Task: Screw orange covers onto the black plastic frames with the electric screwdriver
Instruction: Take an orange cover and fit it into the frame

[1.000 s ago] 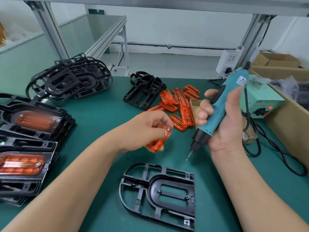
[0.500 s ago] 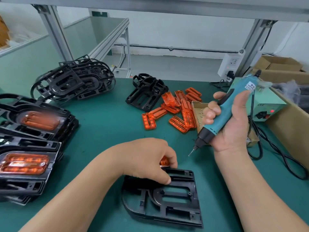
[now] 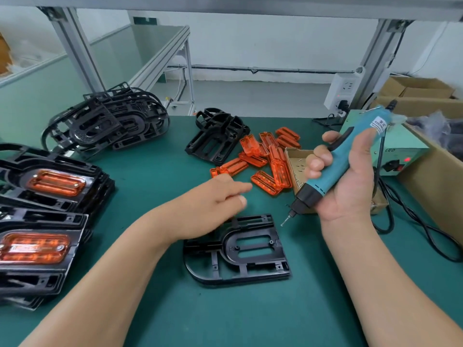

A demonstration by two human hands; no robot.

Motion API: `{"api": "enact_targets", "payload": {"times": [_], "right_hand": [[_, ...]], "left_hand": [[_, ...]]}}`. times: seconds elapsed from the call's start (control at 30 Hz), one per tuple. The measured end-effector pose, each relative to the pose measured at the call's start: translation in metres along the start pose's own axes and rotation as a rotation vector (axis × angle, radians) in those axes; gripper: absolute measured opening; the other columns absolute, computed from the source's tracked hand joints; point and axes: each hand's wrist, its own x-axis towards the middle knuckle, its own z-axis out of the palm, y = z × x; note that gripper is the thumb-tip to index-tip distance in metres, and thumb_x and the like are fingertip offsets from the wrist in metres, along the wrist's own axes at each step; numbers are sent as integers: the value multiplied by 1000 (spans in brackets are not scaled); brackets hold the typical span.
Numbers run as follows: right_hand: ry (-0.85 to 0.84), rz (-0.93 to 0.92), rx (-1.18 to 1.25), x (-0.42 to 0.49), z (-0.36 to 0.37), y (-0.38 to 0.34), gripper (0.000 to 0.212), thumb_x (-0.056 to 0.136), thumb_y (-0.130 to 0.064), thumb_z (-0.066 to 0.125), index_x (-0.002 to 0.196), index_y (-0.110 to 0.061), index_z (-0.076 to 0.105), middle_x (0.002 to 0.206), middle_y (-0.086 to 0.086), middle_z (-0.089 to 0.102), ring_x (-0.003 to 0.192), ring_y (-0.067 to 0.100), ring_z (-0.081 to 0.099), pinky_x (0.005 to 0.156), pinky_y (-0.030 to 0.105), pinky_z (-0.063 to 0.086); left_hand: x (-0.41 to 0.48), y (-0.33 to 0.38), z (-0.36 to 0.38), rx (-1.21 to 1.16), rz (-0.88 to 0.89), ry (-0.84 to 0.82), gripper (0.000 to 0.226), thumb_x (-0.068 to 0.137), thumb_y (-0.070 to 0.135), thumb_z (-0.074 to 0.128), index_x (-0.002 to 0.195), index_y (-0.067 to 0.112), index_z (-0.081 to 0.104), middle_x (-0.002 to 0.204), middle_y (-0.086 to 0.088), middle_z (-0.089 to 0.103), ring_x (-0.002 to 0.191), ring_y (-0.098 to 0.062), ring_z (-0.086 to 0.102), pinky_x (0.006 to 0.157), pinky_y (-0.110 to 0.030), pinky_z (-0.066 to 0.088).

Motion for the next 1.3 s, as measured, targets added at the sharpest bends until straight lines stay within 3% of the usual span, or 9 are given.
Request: {"api": "enact_targets", "payload": {"times": [0.1,0.23,0.33,0.4,0.5,0.8,1.0,1.13,1.3], "right_hand": [[16,-4,12,1,0,-1,57,106,-65,35,97,-15,60,66,-4,45,56,10,51,50,20,44],[35,-4,28,2,-2,-1,56,104,-66,38,96,-16,61,67,-4,45,57,10,51,50,20,45],[42,-11,20,3,-2,0,55,105,-65,39,96,-15,61,67,-4,45,57,10,52,51,20,45],[41,-12,14,3,-3,1,55,105,-65,39,97,-15,61,68,-4,46,57,10,52,51,20,45],[33,-4,5,3,-3,2,55,105,-65,40,98,-15,61,67,-4,46,57,10,52,51,20,45],[35,7,11,5,-5,2,55,106,-63,41,98,-13,61,66,-4,47,57,10,52,50,20,45],[43,11,19,4,-5,2,55,107,-62,41,98,-12,62,66,-3,47,57,11,52,50,20,45],[37,18,15,3,-4,2,56,107,-63,40,97,-12,62,65,-3,47,56,10,52,48,19,44],[25,18,9,3,-3,1,56,107,-62,39,97,-12,62,65,-3,47,55,10,52,48,19,44]], "left_hand": [[2,-5,-4,-271,-35,156,44,104,21,52,145,32,61,119,27,64,117,4,61,106,-22,44],[5,-5,-2,-748,-51,217,33,100,2,67,120,25,79,111,1,79,100,-16,76,79,-26,61],[5,-6,-1,-756,-55,211,34,97,6,72,119,32,79,103,-2,77,83,-15,70,63,-23,56],[5,-5,-1,-826,-73,154,38,97,4,72,123,31,77,95,-5,71,76,-17,68,64,-24,58],[4,-3,2,-898,-84,66,33,93,5,75,119,24,79,96,-12,71,80,-19,72,71,-26,62],[-2,-2,-3,-815,-32,-139,45,83,2,82,125,11,66,115,-14,76,103,-35,77,81,-32,63],[-6,5,0,-692,-18,-239,42,77,11,90,113,22,72,107,-11,78,94,-33,79,71,-32,63],[-6,6,1,-641,12,-231,41,78,7,90,111,20,71,97,-8,77,81,-24,77,64,-30,60],[-6,7,0,-629,20,-218,38,78,5,90,105,21,69,95,-10,77,81,-25,78,66,-29,61]]}}
